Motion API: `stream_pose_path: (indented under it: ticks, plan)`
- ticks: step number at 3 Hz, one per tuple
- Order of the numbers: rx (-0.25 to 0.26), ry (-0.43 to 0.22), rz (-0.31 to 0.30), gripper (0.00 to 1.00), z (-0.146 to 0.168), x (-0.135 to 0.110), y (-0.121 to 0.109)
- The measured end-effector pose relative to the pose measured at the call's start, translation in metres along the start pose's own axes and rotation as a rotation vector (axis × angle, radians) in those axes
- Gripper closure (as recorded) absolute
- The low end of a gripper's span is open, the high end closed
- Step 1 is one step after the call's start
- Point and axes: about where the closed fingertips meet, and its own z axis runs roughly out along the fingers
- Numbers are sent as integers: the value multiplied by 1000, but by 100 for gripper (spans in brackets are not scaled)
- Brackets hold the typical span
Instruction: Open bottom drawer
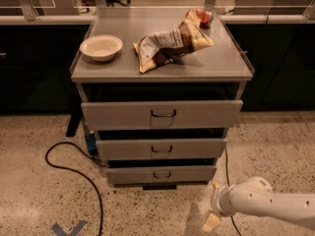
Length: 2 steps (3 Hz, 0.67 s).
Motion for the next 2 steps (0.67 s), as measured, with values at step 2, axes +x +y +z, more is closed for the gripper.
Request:
stream_pose_path:
  ticks: [2]
  plan:
    - [32,-14,45,0,-16,2,-41]
